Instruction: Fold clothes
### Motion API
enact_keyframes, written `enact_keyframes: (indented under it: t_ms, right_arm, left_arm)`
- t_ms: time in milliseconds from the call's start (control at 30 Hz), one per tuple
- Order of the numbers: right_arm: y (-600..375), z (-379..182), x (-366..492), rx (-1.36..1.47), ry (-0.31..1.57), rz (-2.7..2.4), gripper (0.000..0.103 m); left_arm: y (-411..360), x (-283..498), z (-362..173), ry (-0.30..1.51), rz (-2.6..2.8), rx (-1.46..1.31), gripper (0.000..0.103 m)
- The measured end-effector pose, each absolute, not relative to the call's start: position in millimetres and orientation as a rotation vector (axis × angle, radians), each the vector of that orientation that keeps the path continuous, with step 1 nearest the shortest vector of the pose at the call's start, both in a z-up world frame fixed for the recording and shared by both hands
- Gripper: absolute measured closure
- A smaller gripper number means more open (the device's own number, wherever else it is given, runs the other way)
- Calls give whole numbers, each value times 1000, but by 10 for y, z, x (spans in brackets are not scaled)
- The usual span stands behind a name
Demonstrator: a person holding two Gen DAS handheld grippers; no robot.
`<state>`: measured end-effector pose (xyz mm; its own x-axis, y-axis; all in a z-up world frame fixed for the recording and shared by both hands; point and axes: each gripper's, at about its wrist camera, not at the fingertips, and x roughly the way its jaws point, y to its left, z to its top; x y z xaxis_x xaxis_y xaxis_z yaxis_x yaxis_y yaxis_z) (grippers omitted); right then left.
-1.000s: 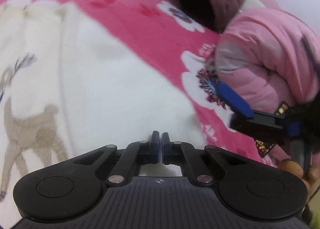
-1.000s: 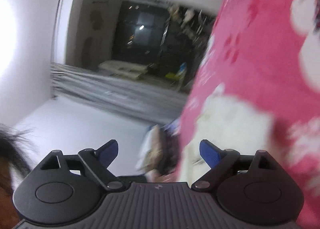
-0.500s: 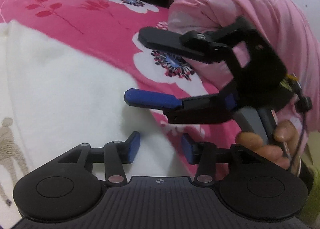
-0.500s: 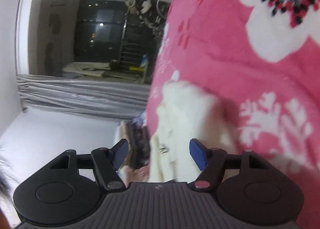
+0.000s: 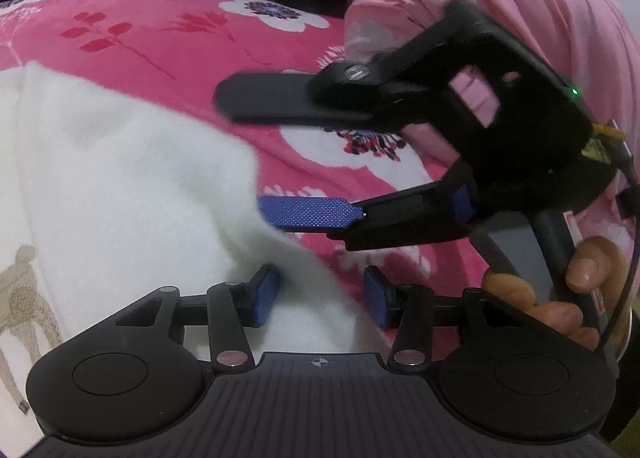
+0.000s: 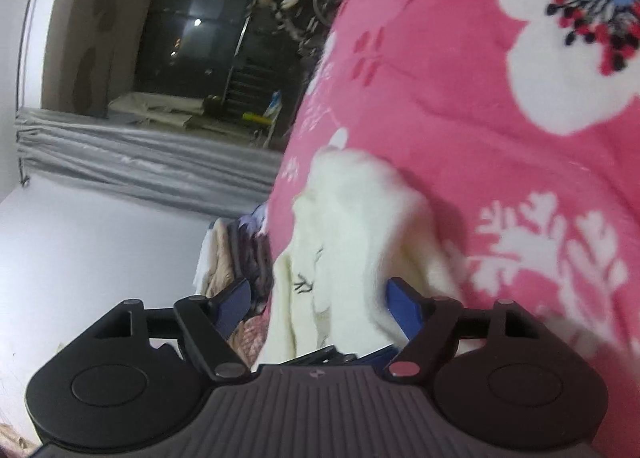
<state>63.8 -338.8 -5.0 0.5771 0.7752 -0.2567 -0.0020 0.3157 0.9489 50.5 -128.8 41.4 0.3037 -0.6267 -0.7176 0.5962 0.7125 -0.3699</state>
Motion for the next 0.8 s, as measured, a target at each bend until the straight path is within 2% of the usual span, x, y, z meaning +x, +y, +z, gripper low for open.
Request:
enact_keyframes:
  t_ms: [133,167,233,267,433,633,800]
  right_arm:
    - [-3433,-134,624,1273,792,647,24]
    - [-3436,-174,618,1305,784,667,24]
    - [-3424,-215,633,1351,759,706,24]
    - [-3414,-229,645,1371,746,725,24]
    - [-3654,-64,589,1305,643,656,24]
    - [-3720,173,440,885,747,413,34]
    - [-3245,343,374,409,844,420,35]
  left_arm:
    - [-1272,508,442,983,-742,-80,59]
    - [-1270,515,436,993,-723,-90,66]
    - [-1266,531,422,1012,-685,-110,75]
    - [-1247,529,414,1009,-676,-120,86]
    - [-1091,573,347,1025,-664,-226,92]
    - [-881,536,294,987,-686,-323,94]
    - [-737,484,272,943,-685,-383,94]
